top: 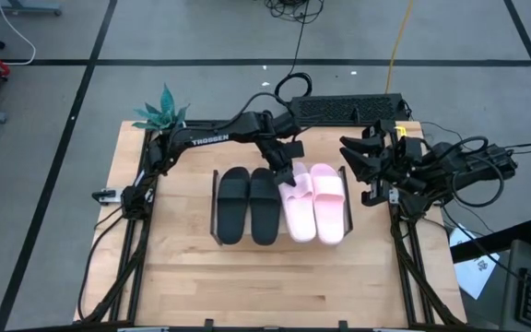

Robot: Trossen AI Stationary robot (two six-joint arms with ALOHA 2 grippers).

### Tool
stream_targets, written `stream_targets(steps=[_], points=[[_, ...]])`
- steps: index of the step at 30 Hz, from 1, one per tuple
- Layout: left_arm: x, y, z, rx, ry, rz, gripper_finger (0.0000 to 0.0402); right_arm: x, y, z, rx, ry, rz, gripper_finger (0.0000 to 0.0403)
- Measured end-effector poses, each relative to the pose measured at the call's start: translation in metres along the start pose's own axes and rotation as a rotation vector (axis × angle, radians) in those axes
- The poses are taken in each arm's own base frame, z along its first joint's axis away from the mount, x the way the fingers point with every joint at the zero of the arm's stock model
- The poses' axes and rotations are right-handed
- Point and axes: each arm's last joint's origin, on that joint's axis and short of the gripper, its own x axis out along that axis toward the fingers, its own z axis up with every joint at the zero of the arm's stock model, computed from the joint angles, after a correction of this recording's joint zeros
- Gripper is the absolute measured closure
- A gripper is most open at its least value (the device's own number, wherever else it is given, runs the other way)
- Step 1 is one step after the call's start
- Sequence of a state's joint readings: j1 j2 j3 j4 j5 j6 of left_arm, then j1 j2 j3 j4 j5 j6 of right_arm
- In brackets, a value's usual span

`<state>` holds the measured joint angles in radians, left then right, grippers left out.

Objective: Pick and place slides into the shelf
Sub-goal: Put the pink slipper on the shelf

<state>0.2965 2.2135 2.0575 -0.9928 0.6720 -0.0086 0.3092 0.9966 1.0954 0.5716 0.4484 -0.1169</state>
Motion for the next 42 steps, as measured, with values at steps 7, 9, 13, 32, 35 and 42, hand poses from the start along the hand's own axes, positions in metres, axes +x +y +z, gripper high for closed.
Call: stream_targets(steps=[7,9,13,32,35,42], points=[[0.001,-0.001,0.001,0.047,-0.002,0.030,0.0401,0.002,0.001,-0.004,-0.001,0.008,0.000,0.0309],[0.002,-0.002,0.001,0.062,-0.003,0.035,0.0401,0.002,0.001,-0.004,-0.001,0.008,0.001,0.0309],[0.005,-0.006,0.002,0.112,-0.006,0.067,0.0401,0.002,0.001,-0.004,-0.001,0.008,0.001,0.0309],[0.018,-0.022,0.006,0.286,-0.028,0.171,0.0401,0.003,0.001,-0.004,-0.003,0.010,-0.002,0.0309],[0.018,-0.022,0.006,0.298,-0.027,0.181,0.0401,0.003,0.000,-0.005,-0.006,0.010,-0.011,0.0309],[0.019,-0.024,0.006,0.325,-0.022,0.214,0.0401,0.005,-0.001,-0.009,-0.012,0.028,-0.040,0.0309]])
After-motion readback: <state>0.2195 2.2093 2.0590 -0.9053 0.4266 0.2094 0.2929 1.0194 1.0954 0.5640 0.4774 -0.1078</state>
